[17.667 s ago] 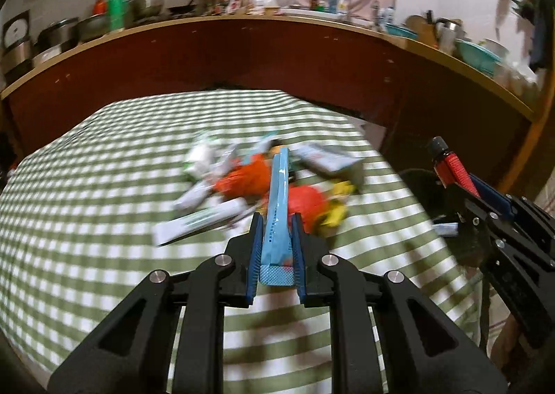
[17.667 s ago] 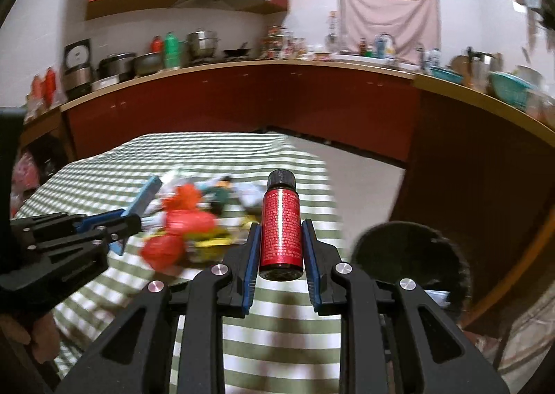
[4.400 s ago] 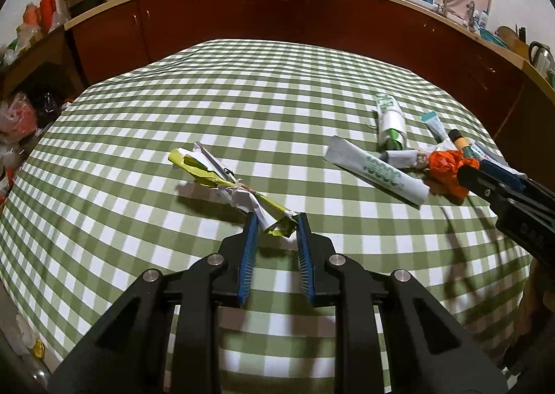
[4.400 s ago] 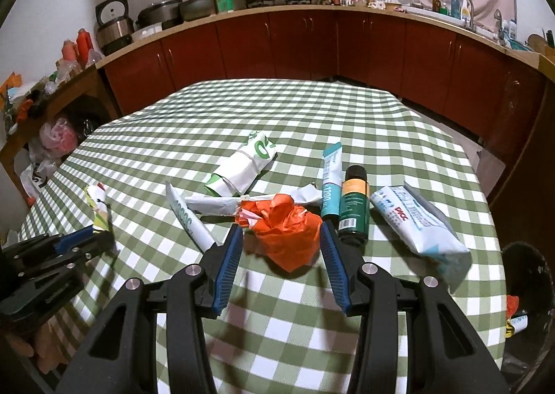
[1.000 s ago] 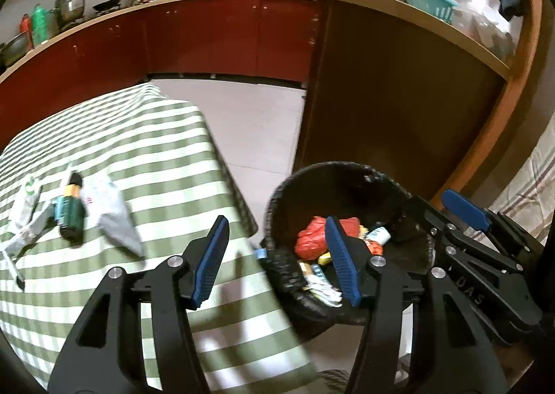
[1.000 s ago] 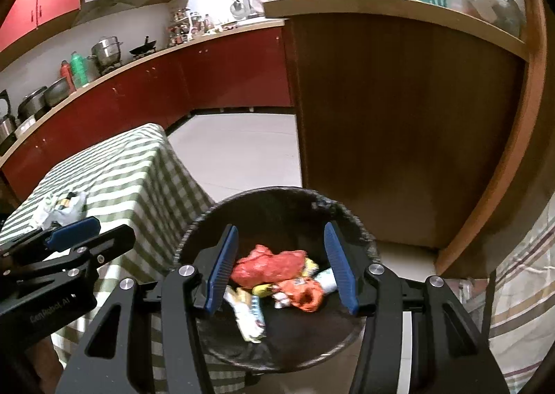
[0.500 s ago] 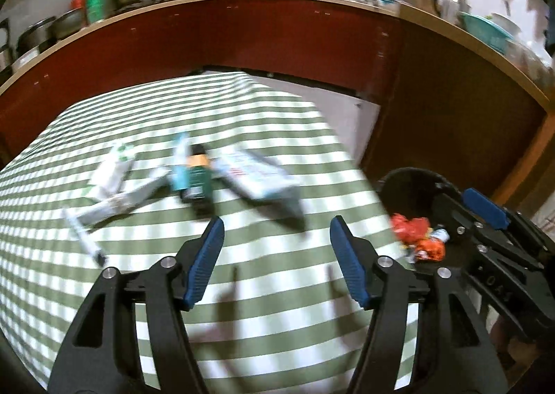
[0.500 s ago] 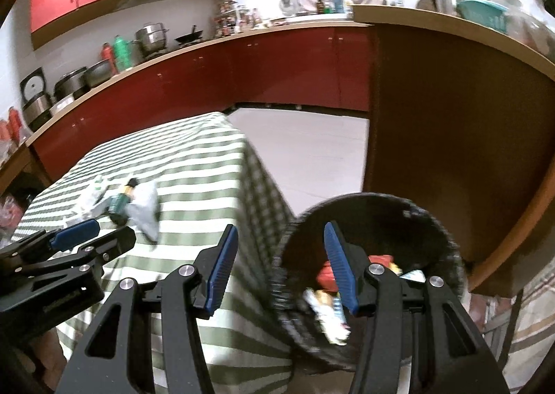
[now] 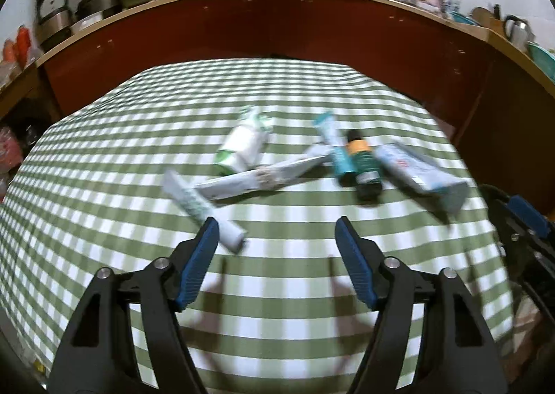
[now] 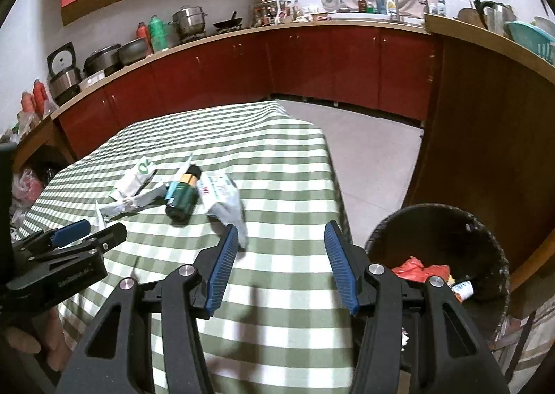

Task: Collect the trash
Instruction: 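Move both open tools back over the table toward the tubes, then grasp the white tube with green print with the left tool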

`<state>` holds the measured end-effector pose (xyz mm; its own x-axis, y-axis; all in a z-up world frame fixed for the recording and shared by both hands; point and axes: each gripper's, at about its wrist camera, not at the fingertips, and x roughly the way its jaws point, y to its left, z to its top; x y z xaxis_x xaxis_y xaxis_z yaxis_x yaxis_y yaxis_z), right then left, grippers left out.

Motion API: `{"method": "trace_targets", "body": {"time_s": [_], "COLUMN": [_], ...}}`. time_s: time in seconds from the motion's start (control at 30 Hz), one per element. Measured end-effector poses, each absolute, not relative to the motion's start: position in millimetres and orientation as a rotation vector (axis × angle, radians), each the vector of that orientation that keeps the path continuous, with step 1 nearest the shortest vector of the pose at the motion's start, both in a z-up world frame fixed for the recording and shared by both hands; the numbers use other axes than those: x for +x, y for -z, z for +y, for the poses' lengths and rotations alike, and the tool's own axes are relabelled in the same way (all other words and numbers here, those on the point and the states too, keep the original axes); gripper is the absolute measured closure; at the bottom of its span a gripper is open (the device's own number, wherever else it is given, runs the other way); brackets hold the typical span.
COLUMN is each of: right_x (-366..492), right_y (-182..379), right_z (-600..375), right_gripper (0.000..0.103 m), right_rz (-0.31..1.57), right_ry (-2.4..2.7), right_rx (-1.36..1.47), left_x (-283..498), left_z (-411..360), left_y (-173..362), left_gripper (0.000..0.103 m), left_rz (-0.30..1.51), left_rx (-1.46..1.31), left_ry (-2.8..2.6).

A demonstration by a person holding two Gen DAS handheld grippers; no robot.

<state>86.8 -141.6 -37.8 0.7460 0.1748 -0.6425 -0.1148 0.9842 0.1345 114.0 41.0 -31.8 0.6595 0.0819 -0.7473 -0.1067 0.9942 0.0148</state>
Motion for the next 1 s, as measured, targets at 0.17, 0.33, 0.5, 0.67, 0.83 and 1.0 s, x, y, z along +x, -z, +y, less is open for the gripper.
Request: {"method": "trace_targets", "body": {"time_s": [0.17, 0.33, 0.5, 0.67, 0.83, 1.0], "right_x": [89.7, 93.8, 95.8, 98.1, 99.2, 102.8], "right_y": [37.3, 38.6, 39.2, 38.8, 38.6, 39.4], "right_z": [-130.0, -120.1, -114.7, -110.2, -103.2, -98.1], "right_gripper": [0.051, 0.052, 0.051, 0.051, 0.051, 0.051], "right_rz": [0.717, 0.725, 0.731, 0.735, 0.737, 0.743], "right_ry": [-0.170, -0.175, -0.180, -0.185, -0.192, -0.201], "right_rx": [0.074, 0.064, 0.054, 0.048, 0.042, 0.039], "left_x": [118.0, 121.7, 117.1, 113.2, 107.1, 100.6], "left_z": [61.3, 78.4, 87.9, 98.6, 108.6, 113.2], "left_y": [42.6, 49.8, 49.1, 48.8, 48.6, 48.2], "left_gripper": [0.033, 0.034, 0.055, 0.075, 0.084, 0.092], "left_rz": [0.880, 0.903, 0.895, 0.898, 0.902, 0.899], "left_rx": [-0.063, -0.113, -0.126, -0.143, -0.177, -0.158], "left_ry": [-0.150, -0.145, -0.125, -0.102, -0.068, -0.057]}}
